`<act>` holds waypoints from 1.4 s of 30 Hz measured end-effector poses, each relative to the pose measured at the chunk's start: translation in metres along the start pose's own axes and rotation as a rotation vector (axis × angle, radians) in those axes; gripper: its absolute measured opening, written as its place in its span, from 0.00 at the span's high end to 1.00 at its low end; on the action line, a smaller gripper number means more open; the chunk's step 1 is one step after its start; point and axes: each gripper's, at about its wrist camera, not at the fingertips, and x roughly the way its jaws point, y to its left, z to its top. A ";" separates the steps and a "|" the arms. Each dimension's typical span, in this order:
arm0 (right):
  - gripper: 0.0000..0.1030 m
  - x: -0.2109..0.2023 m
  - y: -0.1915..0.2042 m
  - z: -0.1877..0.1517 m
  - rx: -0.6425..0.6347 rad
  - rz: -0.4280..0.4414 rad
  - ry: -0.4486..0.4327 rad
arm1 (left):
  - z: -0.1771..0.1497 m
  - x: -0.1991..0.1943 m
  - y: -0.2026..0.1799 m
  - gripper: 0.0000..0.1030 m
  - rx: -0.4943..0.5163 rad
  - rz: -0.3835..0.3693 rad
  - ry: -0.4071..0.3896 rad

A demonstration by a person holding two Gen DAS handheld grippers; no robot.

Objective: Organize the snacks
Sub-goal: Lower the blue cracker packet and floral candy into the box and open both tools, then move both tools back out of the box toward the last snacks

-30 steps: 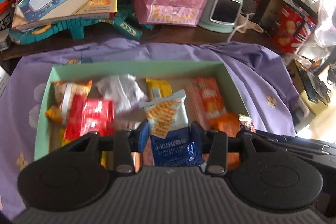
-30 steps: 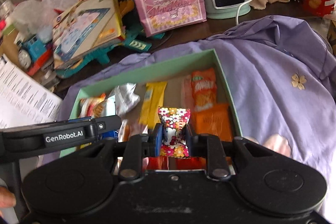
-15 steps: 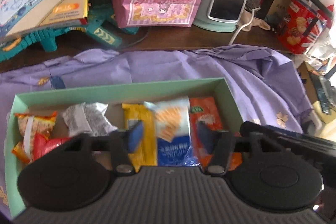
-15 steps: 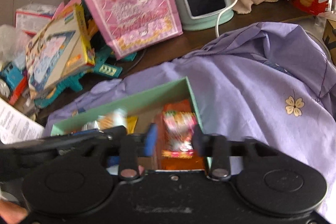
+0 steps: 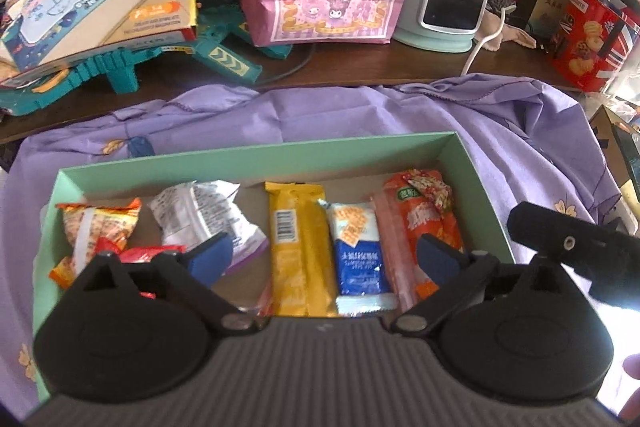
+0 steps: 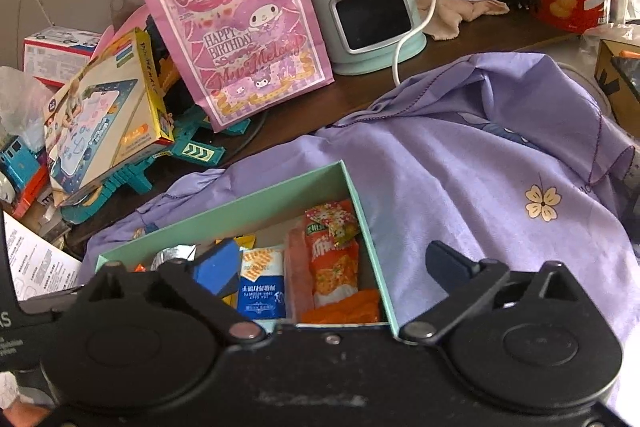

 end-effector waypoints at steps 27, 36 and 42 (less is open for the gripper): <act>0.00 -0.085 0.059 -0.110 -0.117 0.103 0.090 | -0.128 -0.114 0.051 0.00 -0.016 0.040 0.018; 0.00 -0.097 0.076 -0.160 -0.147 0.143 0.162 | -0.190 -0.129 0.081 0.00 -0.018 0.068 0.059; 0.00 -0.097 0.087 -0.190 -0.170 0.166 0.223 | -0.224 -0.136 0.105 0.00 -0.044 0.089 0.087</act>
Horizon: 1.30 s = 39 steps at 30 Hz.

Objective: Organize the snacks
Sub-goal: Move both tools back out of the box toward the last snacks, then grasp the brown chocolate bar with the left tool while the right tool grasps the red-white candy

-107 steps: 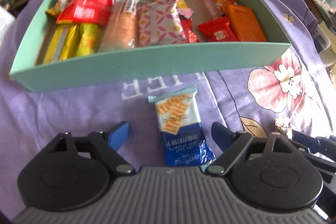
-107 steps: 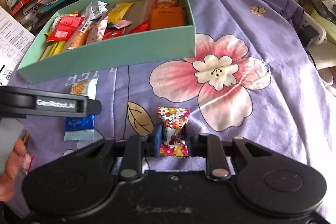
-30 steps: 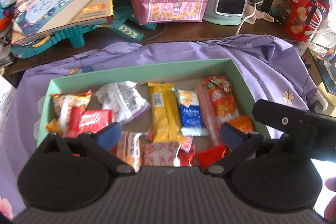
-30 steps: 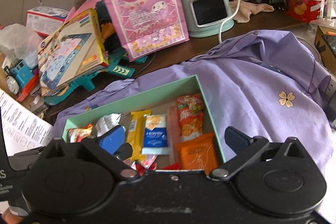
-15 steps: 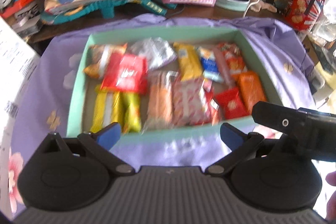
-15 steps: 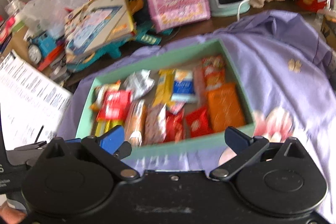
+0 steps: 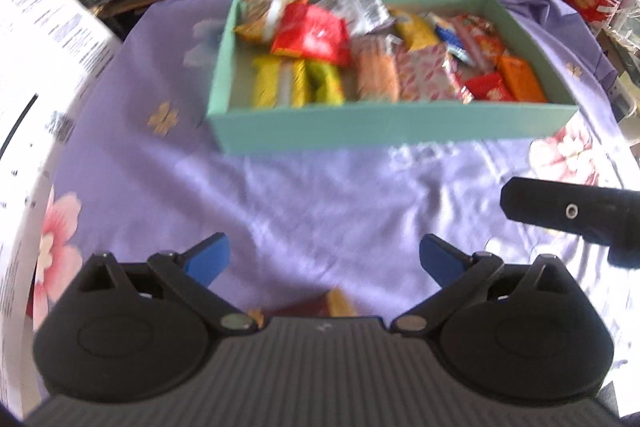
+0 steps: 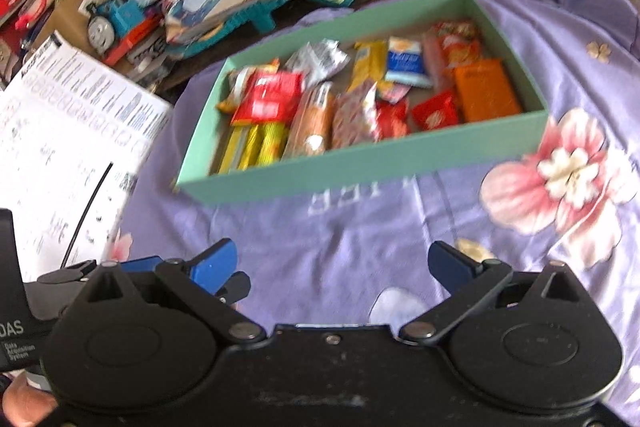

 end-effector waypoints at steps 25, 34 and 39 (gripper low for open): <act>0.00 0.030 0.031 -0.041 -0.097 0.014 0.142 | -0.047 0.031 0.060 0.01 -0.089 0.073 0.080; 0.15 0.044 0.091 -0.061 -0.400 0.055 0.128 | -0.050 0.029 0.104 0.01 -0.189 0.079 0.076; 0.27 0.059 0.120 -0.072 -0.545 0.068 0.157 | -0.050 0.027 0.116 0.01 -0.206 0.074 0.070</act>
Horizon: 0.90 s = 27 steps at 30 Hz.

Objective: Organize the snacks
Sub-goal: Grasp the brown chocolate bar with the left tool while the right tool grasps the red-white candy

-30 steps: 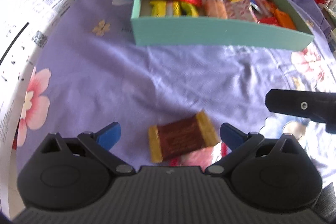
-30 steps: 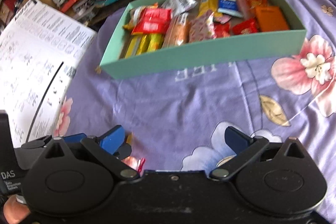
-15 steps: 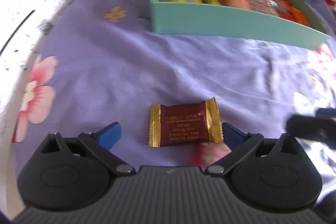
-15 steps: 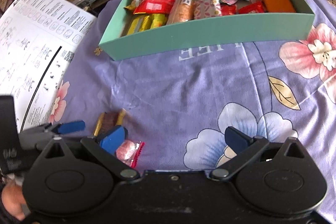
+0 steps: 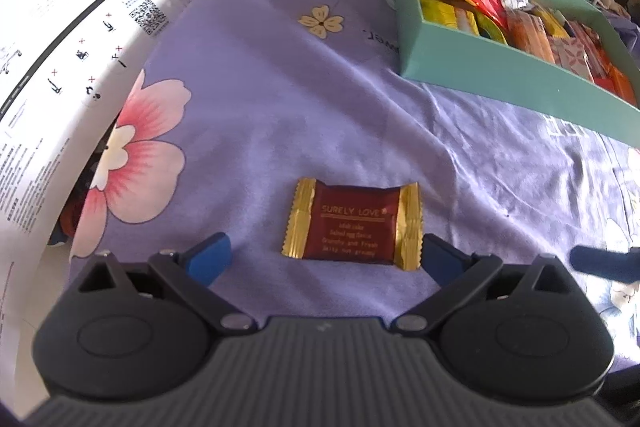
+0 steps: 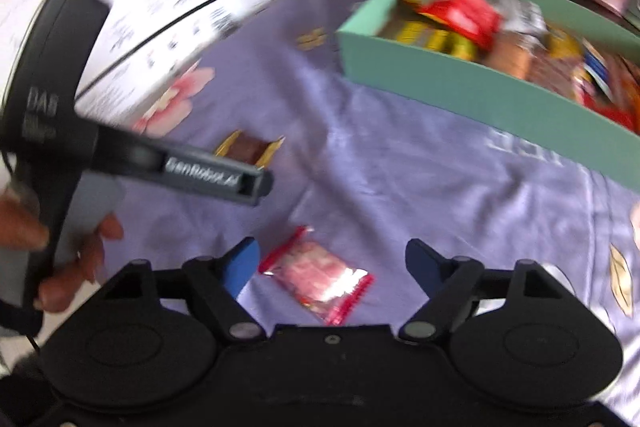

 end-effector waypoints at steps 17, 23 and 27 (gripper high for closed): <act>0.55 0.001 -0.040 -0.014 0.099 -0.133 0.027 | 0.003 -0.005 -0.030 0.55 0.102 -0.125 -0.035; 0.56 -0.014 -0.075 -0.031 0.225 -0.172 0.009 | -0.002 -0.006 -0.057 0.58 0.138 -0.211 -0.014; 0.56 -0.020 -0.085 -0.040 0.251 -0.170 0.005 | -0.005 -0.006 -0.074 0.57 0.175 -0.216 -0.013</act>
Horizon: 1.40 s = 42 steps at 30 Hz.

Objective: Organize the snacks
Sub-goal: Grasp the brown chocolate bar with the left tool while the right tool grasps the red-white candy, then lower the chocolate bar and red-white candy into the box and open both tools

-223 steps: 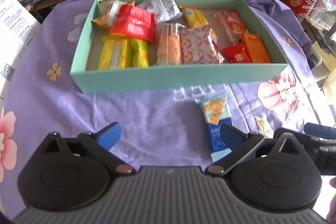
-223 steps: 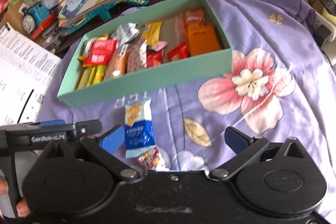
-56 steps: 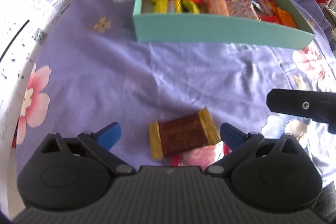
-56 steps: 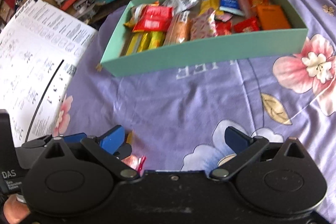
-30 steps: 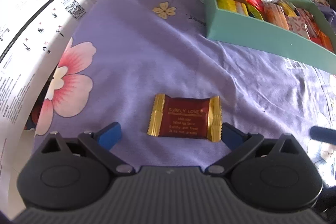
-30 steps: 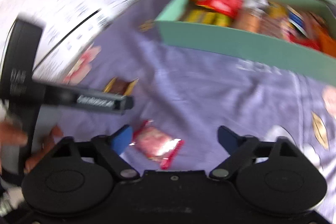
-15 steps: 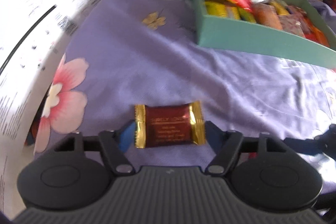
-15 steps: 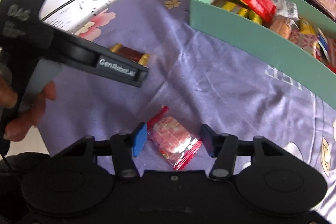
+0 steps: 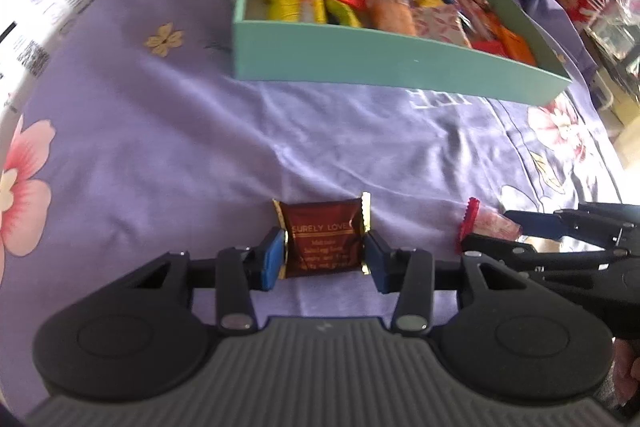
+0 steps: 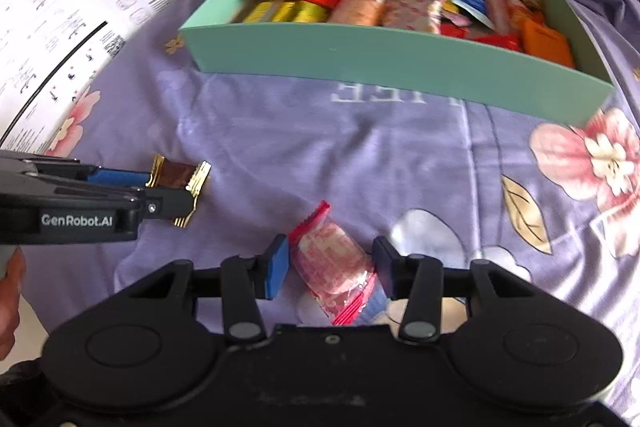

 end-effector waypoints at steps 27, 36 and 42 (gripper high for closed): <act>0.63 -0.034 -0.030 0.002 0.053 0.024 -0.066 | 0.019 -0.023 -0.033 0.59 0.026 0.032 -0.043; 0.63 -0.067 -0.069 0.047 0.156 0.024 -0.174 | 0.073 -0.047 -0.044 0.58 0.036 0.011 -0.144; 0.63 -0.077 -0.095 0.087 0.217 0.020 -0.239 | 0.128 -0.047 -0.056 0.58 0.057 0.011 -0.199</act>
